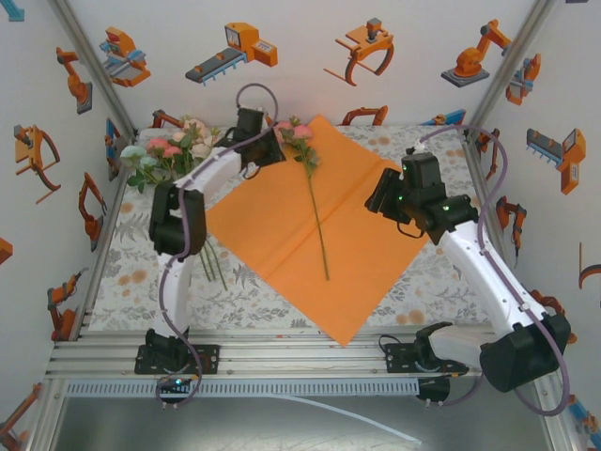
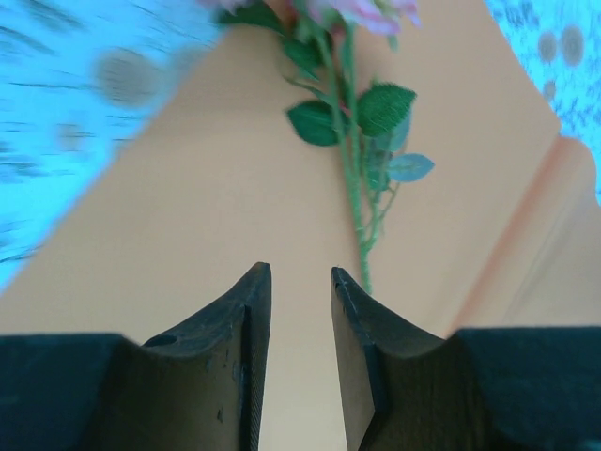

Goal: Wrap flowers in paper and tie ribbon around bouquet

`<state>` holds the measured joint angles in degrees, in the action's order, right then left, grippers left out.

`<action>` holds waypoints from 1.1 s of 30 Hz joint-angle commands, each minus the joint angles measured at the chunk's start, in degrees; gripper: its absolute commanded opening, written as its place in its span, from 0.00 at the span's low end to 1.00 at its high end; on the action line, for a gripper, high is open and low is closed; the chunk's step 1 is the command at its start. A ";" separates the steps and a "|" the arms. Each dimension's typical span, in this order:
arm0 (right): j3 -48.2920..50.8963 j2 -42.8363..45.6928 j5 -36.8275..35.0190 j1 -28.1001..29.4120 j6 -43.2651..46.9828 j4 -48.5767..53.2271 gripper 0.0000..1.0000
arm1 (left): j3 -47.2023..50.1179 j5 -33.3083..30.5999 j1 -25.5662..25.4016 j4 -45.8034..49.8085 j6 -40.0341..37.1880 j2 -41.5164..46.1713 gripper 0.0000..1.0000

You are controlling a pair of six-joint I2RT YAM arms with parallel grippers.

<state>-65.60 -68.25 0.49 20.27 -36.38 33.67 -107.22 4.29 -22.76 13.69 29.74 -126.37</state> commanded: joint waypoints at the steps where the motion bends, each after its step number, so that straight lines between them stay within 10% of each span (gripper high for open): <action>1: 1.05 2.26 -0.99 -0.32 0.75 -1.09 0.51 | 5.76 -8.33 5.44 0.37 -3.66 10.98 0.35; 10: 2.66 2.10 -1.48 -0.32 0.03 -2.97 0.57 | 13.40 -18.47 18.93 12.40 -1.33 15.88 0.35; 33: 0.40 -1.00 -0.05 -0.32 -0.63 -1.99 0.56 | 21.42 -17.81 25.49 13.97 8.49 10.12 0.36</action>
<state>-63.70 -68.69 0.54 20.27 -37.45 31.27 -84.42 -14.87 2.94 28.56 37.21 -114.41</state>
